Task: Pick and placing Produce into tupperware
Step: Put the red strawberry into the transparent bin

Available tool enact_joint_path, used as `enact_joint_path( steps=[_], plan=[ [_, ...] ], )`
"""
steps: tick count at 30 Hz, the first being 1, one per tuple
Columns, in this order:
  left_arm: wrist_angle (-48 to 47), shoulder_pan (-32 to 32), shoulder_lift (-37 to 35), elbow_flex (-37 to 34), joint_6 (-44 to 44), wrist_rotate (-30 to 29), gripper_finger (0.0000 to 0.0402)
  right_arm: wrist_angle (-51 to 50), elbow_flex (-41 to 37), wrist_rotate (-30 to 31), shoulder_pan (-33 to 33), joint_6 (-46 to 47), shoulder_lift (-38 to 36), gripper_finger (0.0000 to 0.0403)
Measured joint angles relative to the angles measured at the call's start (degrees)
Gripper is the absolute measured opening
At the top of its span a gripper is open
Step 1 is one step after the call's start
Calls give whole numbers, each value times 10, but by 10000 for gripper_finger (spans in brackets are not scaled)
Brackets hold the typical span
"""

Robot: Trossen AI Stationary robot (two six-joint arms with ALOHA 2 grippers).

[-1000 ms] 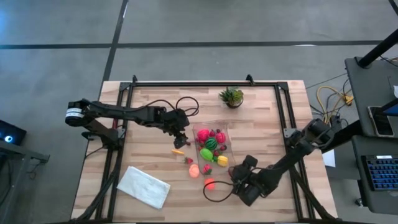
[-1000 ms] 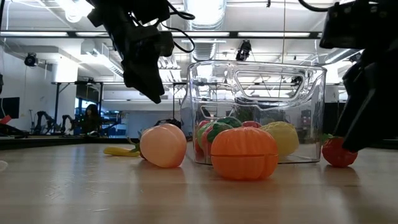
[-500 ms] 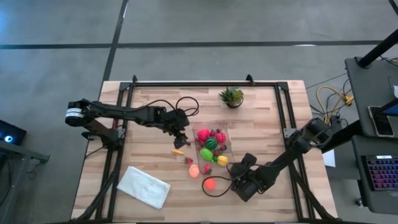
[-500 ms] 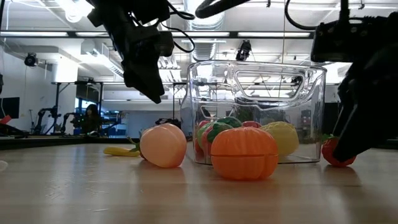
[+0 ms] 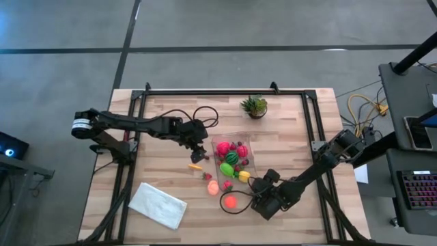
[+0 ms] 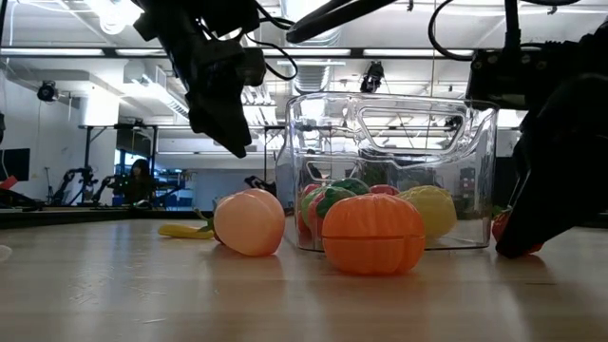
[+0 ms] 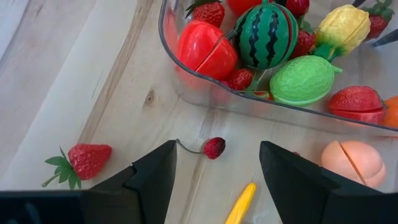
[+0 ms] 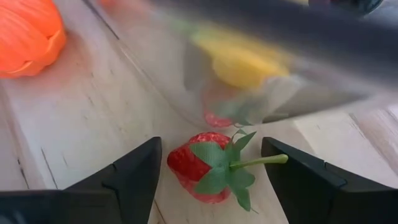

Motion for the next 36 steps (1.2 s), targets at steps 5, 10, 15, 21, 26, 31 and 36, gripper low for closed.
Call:
enact_joint_path(
  steps=[5,10,15,21,26,31,36],
  plan=[
    [0,0,0,0,12,0,216,2,0,-18,-3,0,0,249],
    [0,0,0,0,12,0,216,2,-1,-22,-3,0,-1,216],
    [0,0,0,0,12,0,216,2,-1,-26,-3,0,-2,198],
    [0,0,0,0,11,0,216,-9,1,-35,-3,4,-8,183],
    [1,0,0,0,12,0,216,-59,20,-57,-1,15,-16,167],
    [2,0,0,0,15,0,216,-127,39,-61,4,17,-45,154],
    [3,0,0,0,14,-3,216,-205,54,-22,4,54,-107,158]
  ],
)
